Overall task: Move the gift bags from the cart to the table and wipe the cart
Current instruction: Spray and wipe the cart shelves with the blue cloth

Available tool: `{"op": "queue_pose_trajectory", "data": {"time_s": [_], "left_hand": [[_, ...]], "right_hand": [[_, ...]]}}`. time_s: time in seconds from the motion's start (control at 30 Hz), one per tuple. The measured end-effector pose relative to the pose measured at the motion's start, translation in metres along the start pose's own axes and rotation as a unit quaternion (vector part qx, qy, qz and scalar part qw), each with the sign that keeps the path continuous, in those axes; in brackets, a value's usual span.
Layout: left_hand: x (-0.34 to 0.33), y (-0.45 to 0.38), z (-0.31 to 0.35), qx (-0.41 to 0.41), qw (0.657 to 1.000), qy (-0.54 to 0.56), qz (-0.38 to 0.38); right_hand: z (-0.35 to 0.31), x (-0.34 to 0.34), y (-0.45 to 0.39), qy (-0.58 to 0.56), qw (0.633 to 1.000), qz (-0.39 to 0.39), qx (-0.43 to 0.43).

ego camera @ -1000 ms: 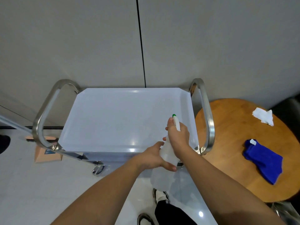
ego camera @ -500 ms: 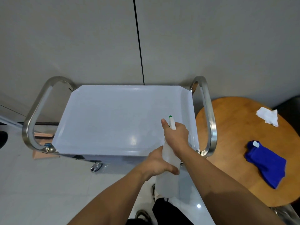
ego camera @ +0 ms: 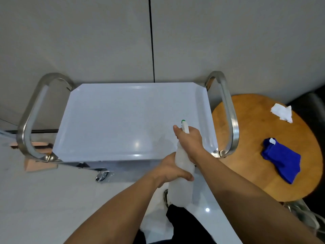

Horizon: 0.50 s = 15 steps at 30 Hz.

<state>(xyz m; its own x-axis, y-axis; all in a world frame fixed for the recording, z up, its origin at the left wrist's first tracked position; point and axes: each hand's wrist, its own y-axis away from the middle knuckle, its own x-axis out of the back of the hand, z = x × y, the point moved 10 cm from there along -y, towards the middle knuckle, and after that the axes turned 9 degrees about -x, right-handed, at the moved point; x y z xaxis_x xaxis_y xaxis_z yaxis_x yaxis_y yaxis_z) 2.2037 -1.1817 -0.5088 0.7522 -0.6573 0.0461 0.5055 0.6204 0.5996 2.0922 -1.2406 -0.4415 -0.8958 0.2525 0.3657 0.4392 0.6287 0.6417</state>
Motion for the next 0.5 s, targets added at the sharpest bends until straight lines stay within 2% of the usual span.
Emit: {"op": "queue_pose_trajectory", "data": {"time_s": [0.17,0.33,0.5], "left_hand": [[0.025,0.026,-0.017,-0.016,1.000,0.001,-0.002],[0.072,0.055,-0.046,-0.023,0.999,0.001,0.032],[0.112,0.087,-0.068,-0.038,0.998,0.021,0.042]], "right_hand": [[-0.004,-0.027,0.029,0.011,0.998,0.056,0.018],[-0.014,-0.088,0.060,0.022,0.999,0.003,0.041],[-0.024,-0.140,0.086,0.067,0.996,0.016,0.063]]}}
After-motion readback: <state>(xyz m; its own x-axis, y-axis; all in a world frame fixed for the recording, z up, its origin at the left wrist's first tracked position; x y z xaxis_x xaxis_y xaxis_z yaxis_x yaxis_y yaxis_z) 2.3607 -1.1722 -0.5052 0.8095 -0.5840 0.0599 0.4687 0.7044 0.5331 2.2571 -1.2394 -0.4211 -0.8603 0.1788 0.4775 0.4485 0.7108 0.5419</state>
